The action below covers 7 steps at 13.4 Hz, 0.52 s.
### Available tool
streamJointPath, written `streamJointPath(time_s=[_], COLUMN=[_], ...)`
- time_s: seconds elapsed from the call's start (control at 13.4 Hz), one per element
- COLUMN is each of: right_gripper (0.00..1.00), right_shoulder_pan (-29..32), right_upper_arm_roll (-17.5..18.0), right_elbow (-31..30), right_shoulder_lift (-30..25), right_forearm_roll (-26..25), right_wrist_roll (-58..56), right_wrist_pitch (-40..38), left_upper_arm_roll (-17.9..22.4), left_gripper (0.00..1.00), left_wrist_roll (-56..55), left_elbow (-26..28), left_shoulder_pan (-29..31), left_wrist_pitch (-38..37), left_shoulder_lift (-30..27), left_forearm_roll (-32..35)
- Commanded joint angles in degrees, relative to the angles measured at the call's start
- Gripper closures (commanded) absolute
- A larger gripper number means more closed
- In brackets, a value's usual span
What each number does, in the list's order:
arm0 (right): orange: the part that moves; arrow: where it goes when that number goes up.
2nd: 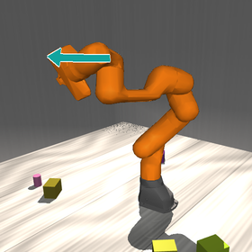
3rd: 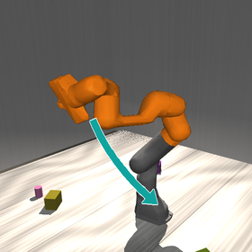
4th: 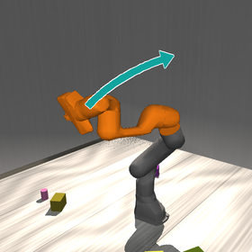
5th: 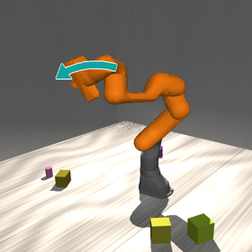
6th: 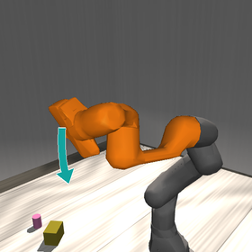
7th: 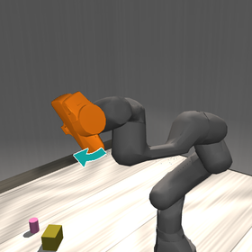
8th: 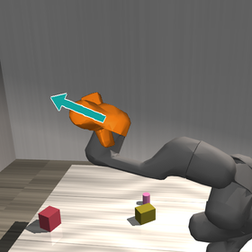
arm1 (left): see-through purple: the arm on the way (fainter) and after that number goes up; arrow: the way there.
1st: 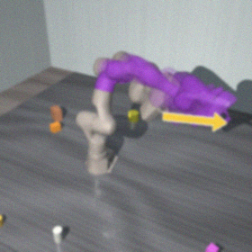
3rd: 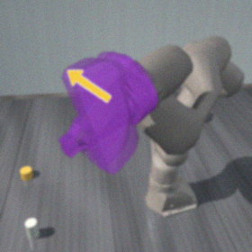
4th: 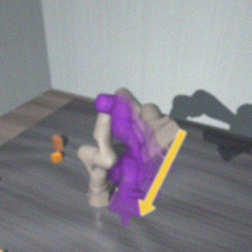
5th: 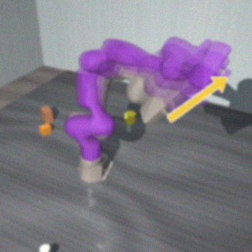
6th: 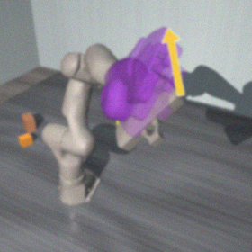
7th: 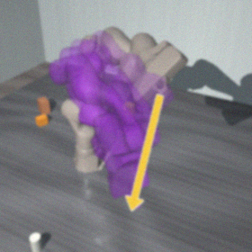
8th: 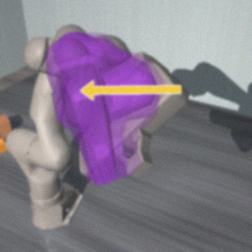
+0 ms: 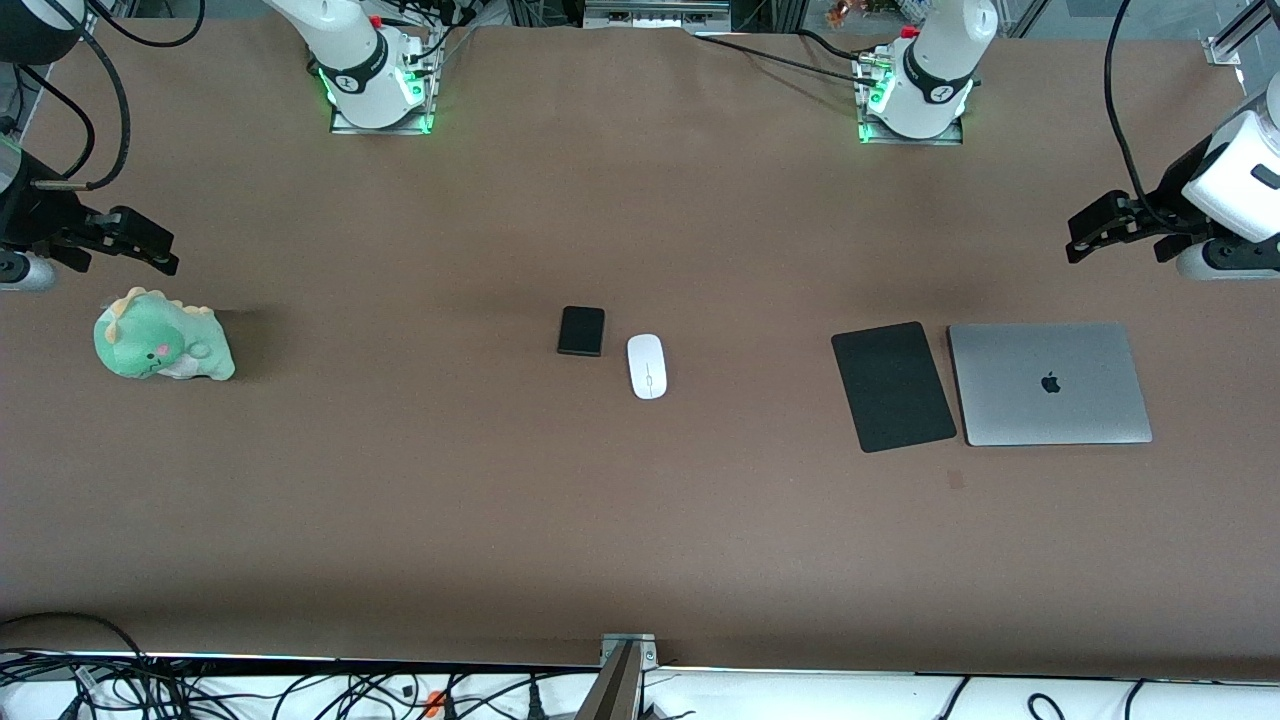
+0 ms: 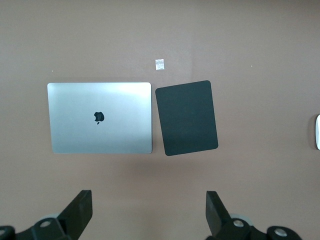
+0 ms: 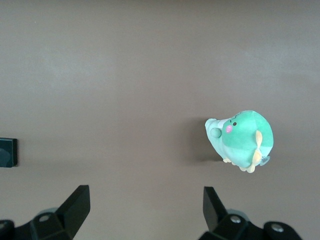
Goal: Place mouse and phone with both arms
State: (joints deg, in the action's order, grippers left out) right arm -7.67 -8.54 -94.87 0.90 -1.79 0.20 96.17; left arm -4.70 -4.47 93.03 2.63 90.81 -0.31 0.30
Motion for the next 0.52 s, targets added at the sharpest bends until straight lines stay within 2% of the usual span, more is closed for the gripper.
streamJointPath(time_s=[0.0,0.45], right_gripper=[0.0,0.0], right_shoulder_pan=[-0.24,-0.24], right_upper_arm_roll=[-0.25,-0.25], right_elbow=[-0.14,-0.14], right_shoulder_lift=[-0.64,-0.64], right_forearm_roll=[3.09,3.11], right_wrist_roll=[-0.11,-0.02], right_wrist_pitch=[-0.81,-0.9], left_upper_arm_roll=[-0.92,-0.75], left_gripper=[0.0,0.0], left_wrist_roll=[0.78,0.52], left_elbow=[-0.32,-1.71], left_shoulder_pan=[0.27,0.27], left_wrist_pitch=[-0.91,-1.43], left_shoulder_lift=[-0.21,0.31], left_forearm_roll=[0.14,0.14])
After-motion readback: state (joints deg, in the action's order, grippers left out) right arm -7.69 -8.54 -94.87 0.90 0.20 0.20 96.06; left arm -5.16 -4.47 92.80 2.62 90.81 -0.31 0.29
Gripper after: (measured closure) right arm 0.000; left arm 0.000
